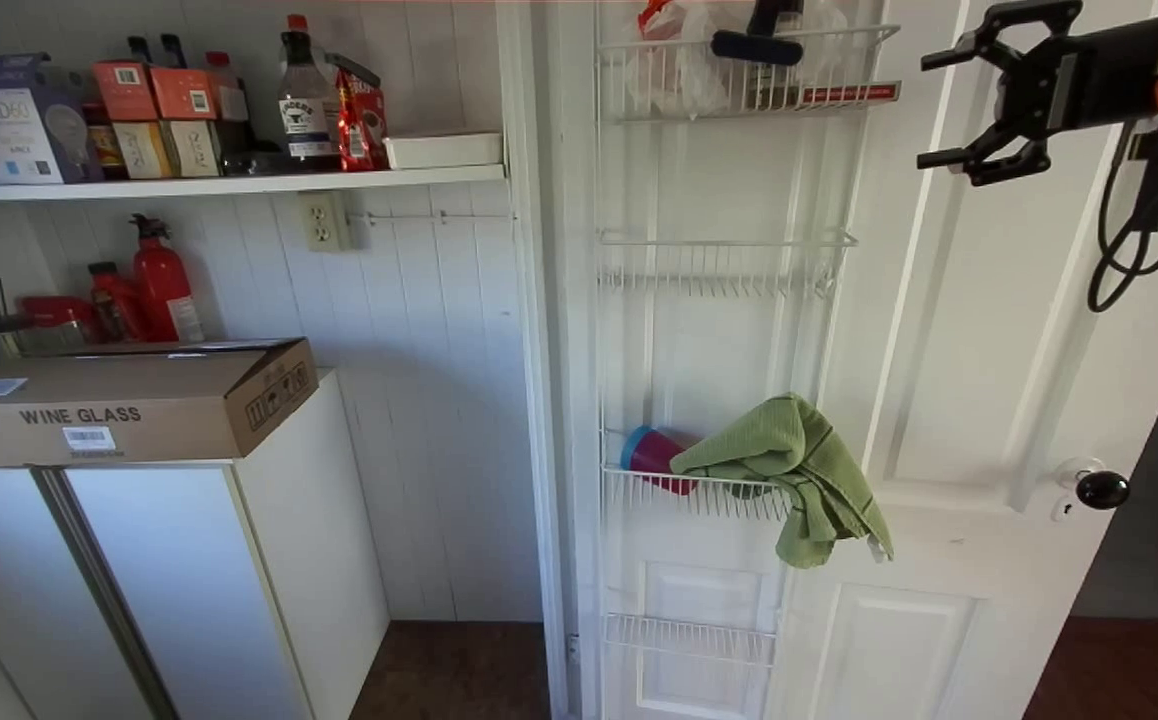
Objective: Move the box of cards to the higher shelf
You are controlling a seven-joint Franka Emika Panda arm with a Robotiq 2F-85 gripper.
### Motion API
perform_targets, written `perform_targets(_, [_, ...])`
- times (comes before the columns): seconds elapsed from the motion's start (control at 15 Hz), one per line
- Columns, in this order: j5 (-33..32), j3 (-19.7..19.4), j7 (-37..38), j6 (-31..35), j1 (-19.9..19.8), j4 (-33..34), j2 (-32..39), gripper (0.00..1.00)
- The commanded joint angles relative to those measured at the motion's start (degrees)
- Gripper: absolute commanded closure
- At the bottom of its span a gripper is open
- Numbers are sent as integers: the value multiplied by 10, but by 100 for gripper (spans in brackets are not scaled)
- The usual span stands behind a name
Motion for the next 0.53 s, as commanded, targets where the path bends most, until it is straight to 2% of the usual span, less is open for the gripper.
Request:
perform_targets(0.0, [21, 24, 36, -3, -17, 34, 34, 0])
perform_targets(0.47, [49, 27, 94, -9, -20, 74, 61, 0])
